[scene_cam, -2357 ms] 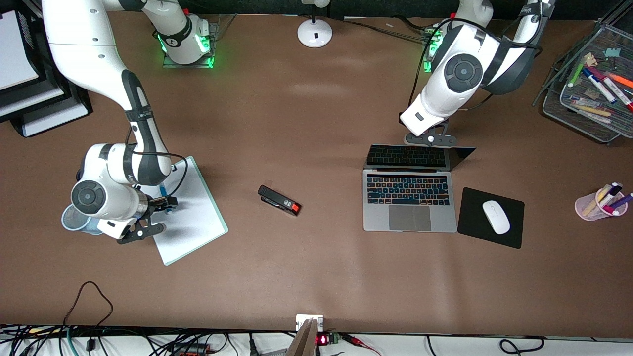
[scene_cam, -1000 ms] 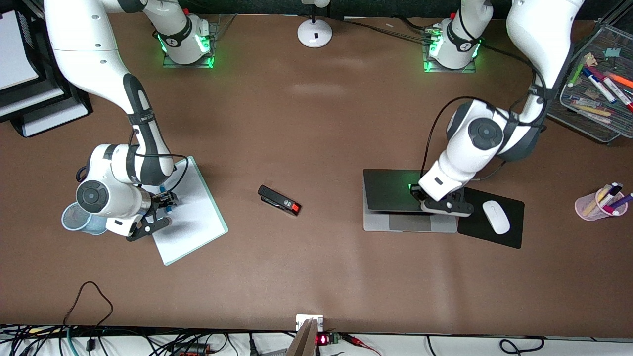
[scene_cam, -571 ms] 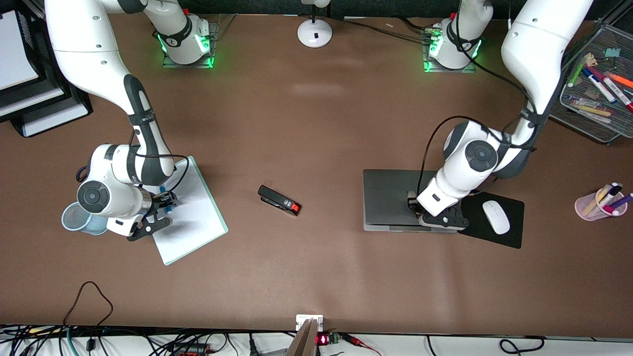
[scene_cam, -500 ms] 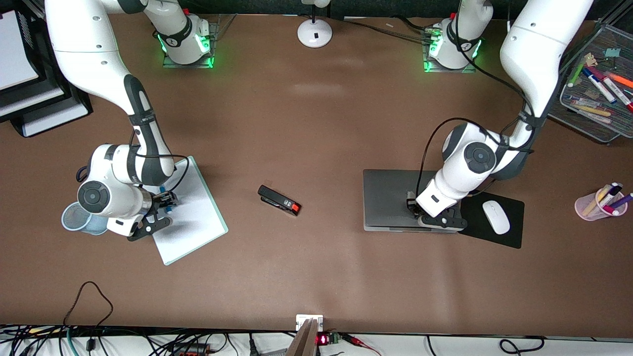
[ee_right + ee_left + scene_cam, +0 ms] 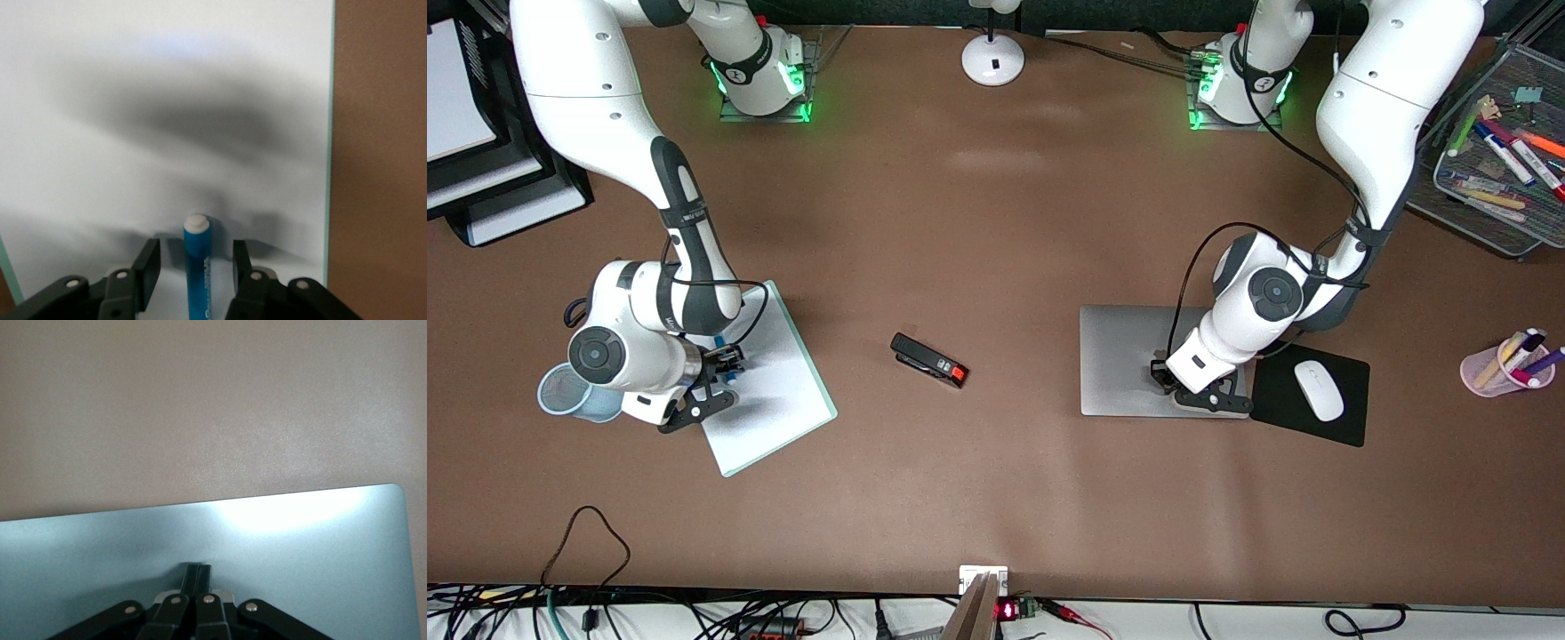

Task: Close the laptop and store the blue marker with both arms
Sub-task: 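Push the laptop lid down onto the keyboard with the left gripper, then lift the marker with the right gripper while the left gripper withdraws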

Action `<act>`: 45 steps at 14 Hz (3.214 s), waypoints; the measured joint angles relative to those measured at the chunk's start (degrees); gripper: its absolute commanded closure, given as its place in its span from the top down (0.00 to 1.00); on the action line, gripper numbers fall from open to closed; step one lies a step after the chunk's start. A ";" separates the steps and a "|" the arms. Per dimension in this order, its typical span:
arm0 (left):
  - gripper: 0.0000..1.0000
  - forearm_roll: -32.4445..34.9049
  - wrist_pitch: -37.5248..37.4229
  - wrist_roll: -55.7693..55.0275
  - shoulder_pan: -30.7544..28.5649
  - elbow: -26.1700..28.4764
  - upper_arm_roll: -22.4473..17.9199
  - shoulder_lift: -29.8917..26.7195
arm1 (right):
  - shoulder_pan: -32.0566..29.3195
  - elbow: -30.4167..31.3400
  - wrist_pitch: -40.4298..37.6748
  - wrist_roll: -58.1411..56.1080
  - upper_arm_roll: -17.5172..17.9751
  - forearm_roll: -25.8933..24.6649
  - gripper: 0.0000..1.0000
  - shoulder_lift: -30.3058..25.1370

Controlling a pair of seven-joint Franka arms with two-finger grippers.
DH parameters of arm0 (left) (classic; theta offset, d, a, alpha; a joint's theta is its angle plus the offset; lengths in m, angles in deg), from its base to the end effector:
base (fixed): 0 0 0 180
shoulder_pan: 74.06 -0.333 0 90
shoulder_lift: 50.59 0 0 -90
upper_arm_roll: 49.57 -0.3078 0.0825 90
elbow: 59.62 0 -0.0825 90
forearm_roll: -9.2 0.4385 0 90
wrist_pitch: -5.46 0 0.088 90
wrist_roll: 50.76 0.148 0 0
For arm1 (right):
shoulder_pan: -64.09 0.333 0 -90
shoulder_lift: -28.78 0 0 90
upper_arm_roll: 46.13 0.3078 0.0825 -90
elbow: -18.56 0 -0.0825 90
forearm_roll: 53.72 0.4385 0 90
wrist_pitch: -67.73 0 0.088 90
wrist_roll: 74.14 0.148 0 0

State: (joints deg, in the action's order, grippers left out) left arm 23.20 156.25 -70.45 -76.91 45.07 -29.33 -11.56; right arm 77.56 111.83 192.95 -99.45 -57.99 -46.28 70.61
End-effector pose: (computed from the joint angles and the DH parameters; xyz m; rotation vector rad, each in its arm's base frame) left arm 0.6669 -0.2087 0.1066 3.0031 -0.1076 0.2172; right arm 0.6985 0.0332 0.1029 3.0519 0.6621 -0.2495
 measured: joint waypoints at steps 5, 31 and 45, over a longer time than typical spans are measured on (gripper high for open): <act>0.00 0.00 0.00 0.00 0.00 0.00 -0.02 0.48 | 0.00 -0.01 0.21 -0.12 0.01 0.52 0.41 0.35; 1.00 -0.54 -50.96 7.84 -0.06 -21.84 1.57 -16.46 | 0.00 -2.21 0.48 -2.52 0.01 0.52 0.12 0.56; 1.00 -11.80 -51.07 23.47 2.27 -10.23 -15.79 -34.06 | -4.24 -6.01 -10.03 -30.21 -0.22 8.28 0.09 -13.41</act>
State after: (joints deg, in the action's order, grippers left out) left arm 11.40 105.17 -46.98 -74.64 34.84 -45.12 -45.62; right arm 73.32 105.82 182.92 -129.66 -58.20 -38.00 57.20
